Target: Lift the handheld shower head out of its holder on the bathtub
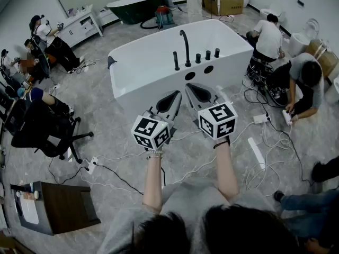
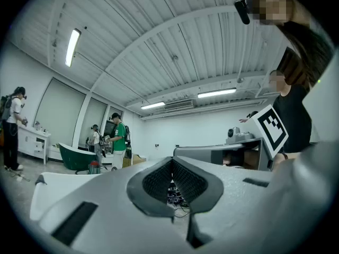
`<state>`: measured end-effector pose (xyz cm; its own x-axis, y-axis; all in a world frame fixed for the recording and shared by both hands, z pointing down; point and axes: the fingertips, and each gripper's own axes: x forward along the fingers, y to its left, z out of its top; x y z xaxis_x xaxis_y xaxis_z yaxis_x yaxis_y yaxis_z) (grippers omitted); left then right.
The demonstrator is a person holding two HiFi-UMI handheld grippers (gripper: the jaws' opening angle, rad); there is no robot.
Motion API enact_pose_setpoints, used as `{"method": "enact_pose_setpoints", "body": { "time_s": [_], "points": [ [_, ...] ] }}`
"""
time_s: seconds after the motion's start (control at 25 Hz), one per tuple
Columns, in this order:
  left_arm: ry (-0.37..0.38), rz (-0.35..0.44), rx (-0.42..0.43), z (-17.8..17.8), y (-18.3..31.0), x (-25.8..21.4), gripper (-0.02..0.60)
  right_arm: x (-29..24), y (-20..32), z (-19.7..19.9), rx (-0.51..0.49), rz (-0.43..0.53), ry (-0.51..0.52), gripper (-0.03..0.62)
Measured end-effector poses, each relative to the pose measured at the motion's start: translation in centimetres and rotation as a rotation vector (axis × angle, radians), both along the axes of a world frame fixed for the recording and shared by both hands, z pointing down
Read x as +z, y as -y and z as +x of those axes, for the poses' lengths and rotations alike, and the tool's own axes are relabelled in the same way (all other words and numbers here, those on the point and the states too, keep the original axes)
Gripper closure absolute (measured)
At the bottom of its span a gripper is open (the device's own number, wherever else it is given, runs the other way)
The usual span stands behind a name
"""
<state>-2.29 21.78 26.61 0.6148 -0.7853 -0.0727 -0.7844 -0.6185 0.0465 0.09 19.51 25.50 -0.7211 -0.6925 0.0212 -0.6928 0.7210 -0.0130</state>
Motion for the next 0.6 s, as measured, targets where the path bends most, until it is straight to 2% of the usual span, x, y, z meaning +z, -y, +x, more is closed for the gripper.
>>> {"method": "enact_pose_setpoints", "body": {
  "time_s": [0.36, 0.6],
  "points": [
    [-0.001, -0.001, -0.008, -0.2, 0.1, 0.0, 0.575, 0.2, 0.0, -0.3, -0.018, -0.001, 0.001, 0.594],
    [-0.008, -0.028, -0.034, 0.9, 0.6, 1.1, 0.575, 1.3, 0.4, 1.5, -0.026, -0.027, 0.014, 0.594]
  ]
}}
